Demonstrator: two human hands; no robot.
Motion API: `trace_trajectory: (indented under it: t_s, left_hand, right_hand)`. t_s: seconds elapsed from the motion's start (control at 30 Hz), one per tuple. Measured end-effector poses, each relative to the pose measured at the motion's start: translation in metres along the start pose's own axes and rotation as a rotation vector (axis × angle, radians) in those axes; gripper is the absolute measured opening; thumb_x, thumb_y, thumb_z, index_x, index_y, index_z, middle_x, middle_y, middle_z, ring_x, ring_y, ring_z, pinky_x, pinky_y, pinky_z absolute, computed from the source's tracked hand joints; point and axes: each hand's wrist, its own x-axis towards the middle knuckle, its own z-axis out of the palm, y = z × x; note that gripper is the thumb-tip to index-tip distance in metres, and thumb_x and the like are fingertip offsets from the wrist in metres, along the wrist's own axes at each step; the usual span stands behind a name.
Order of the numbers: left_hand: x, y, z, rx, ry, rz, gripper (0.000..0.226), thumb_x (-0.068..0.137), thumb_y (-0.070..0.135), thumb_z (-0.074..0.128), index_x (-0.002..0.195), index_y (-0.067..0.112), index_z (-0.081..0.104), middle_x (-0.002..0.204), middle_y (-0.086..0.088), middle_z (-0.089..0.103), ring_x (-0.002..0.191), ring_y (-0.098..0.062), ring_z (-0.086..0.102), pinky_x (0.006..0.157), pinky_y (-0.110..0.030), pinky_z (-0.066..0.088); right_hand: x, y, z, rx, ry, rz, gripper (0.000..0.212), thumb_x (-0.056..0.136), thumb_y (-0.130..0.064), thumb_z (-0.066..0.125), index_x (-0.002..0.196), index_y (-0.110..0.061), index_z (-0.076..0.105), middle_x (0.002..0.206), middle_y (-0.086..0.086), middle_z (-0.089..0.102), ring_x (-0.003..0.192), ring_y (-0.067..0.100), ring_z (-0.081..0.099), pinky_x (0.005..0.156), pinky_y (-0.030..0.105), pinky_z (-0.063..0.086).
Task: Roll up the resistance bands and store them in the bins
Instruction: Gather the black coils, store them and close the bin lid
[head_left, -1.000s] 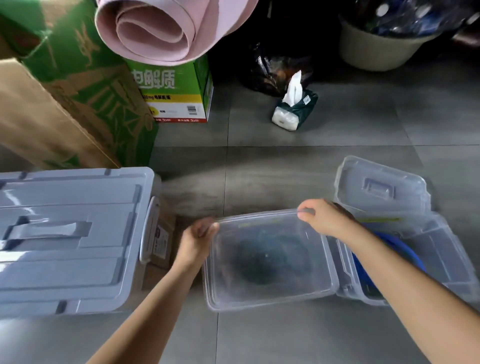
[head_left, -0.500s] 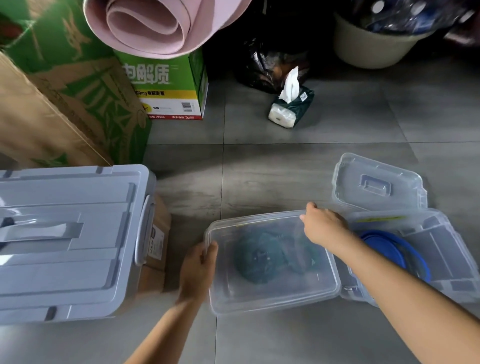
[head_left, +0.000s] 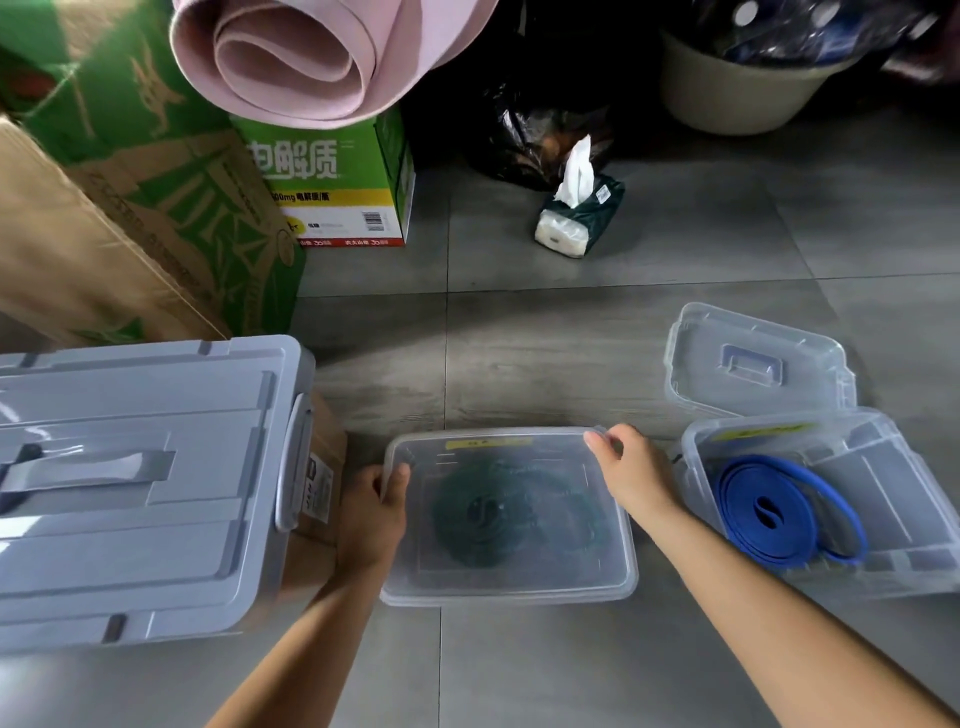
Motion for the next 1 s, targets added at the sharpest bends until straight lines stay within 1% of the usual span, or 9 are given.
trace_trajectory:
  t_s: [0.07, 0.13, 0.2, 0.27, 0.43, 0.73, 0.87, 0.93, 1.0]
  left_hand:
    - [-0.003, 0.004, 0.001, 0.075, 0.013, 0.035, 0.028, 0.093, 0.031, 0.051, 0.087, 0.004, 0.059, 0.072, -0.007, 0.055, 0.076, -0.032, 0.059, 0.062, -0.024, 0.036]
    - [-0.011, 0.01, 0.001, 0.149, -0.002, 0.071, 0.046, 0.093, 0.04, 0.047, 0.122, 0.005, 0.052, 0.107, -0.018, 0.059, 0.103, -0.035, 0.056, 0.084, -0.033, 0.042]
    - [-0.022, 0.015, 0.003, 0.296, -0.063, 0.207, 0.065, 0.092, 0.055, 0.034, 0.14, 0.012, 0.036, 0.137, -0.019, 0.043, 0.125, -0.036, 0.042, 0.099, -0.045, 0.038]
    - [-0.033, 0.019, 0.008, 0.48, -0.171, 0.386, 0.069, 0.09, 0.062, 0.021, 0.144, 0.02, 0.032, 0.149, -0.014, 0.031, 0.135, -0.038, 0.03, 0.107, -0.055, 0.026]
    - [-0.044, 0.019, 0.019, 0.693, -0.298, 0.44, 0.068, 0.09, 0.066, 0.01, 0.14, 0.028, 0.035, 0.148, -0.007, 0.038, 0.136, -0.043, 0.026, 0.105, -0.06, 0.011]
    - [-0.042, 0.03, 0.021, 0.694, -0.37, 0.319, 0.071, 0.085, 0.068, 0.016, 0.143, 0.031, 0.034, 0.154, -0.003, 0.027, 0.14, -0.043, 0.015, 0.106, -0.065, 0.013]
    - [-0.045, 0.059, 0.024, 0.641, -0.39, 0.266, 0.07, 0.087, 0.06, 0.025, 0.147, 0.025, 0.018, 0.158, 0.0, -0.003, 0.143, -0.037, 0.004, 0.111, -0.061, 0.003]
    - [-0.053, 0.08, 0.035, 0.627, -0.395, 0.409, 0.073, 0.086, 0.057, 0.025, 0.147, 0.018, 0.024, 0.158, -0.007, 0.009, 0.143, -0.037, 0.014, 0.109, -0.063, 0.012]
    - [-0.067, 0.108, 0.05, 0.589, -0.434, 0.54, 0.08, 0.08, 0.057, 0.013, 0.149, 0.017, 0.021, 0.157, -0.009, 0.013, 0.144, -0.036, 0.008, 0.11, -0.061, 0.01]
  right_hand:
    - [-0.006, -0.001, 0.004, 0.131, 0.01, 0.035, 0.035, 0.095, -0.045, 0.043, 0.085, -0.012, 0.05, 0.076, 0.001, 0.058, 0.076, 0.028, 0.056, 0.068, 0.036, 0.044]
    - [-0.016, 0.002, 0.007, 0.143, 0.011, 0.057, 0.035, 0.095, -0.046, 0.04, 0.089, -0.013, 0.048, 0.08, 0.003, 0.058, 0.076, 0.028, 0.054, 0.065, 0.035, 0.043]
    - [-0.028, 0.008, 0.009, -0.002, 0.019, -0.004, 0.037, 0.095, -0.049, 0.037, 0.089, -0.014, 0.044, 0.08, 0.002, 0.056, 0.073, 0.027, 0.05, 0.06, 0.033, 0.038]
    - [-0.039, 0.016, 0.01, -0.095, 0.056, -0.057, 0.039, 0.094, -0.053, 0.034, 0.092, -0.015, 0.044, 0.08, 0.003, 0.057, 0.075, 0.03, 0.055, 0.058, 0.033, 0.035]
    - [-0.043, 0.026, 0.016, -0.134, 0.117, -0.118, 0.033, 0.098, -0.042, 0.029, 0.085, -0.014, 0.042, 0.077, 0.014, 0.063, 0.073, 0.037, 0.06, 0.053, 0.034, 0.036]
    - [-0.034, 0.02, 0.012, -0.114, 0.006, -0.056, 0.036, 0.099, -0.044, 0.02, 0.086, -0.017, 0.039, 0.08, 0.008, 0.061, 0.069, 0.03, 0.053, 0.055, 0.033, 0.04]
    - [-0.037, 0.007, 0.005, -0.32, -0.014, -0.12, 0.038, 0.1, -0.04, 0.026, 0.118, -0.012, 0.042, 0.113, 0.011, 0.059, 0.101, 0.03, 0.057, 0.069, 0.034, 0.041]
    - [-0.044, -0.002, -0.006, -0.327, -0.054, -0.255, 0.054, 0.096, -0.039, 0.04, 0.142, -0.013, 0.026, 0.134, 0.009, 0.044, 0.122, 0.028, 0.046, 0.088, 0.037, 0.042]
    - [-0.05, -0.007, -0.028, -0.23, -0.058, -0.392, 0.06, 0.094, -0.037, 0.045, 0.147, -0.018, 0.022, 0.144, 0.003, 0.035, 0.131, 0.022, 0.039, 0.099, 0.036, 0.039]
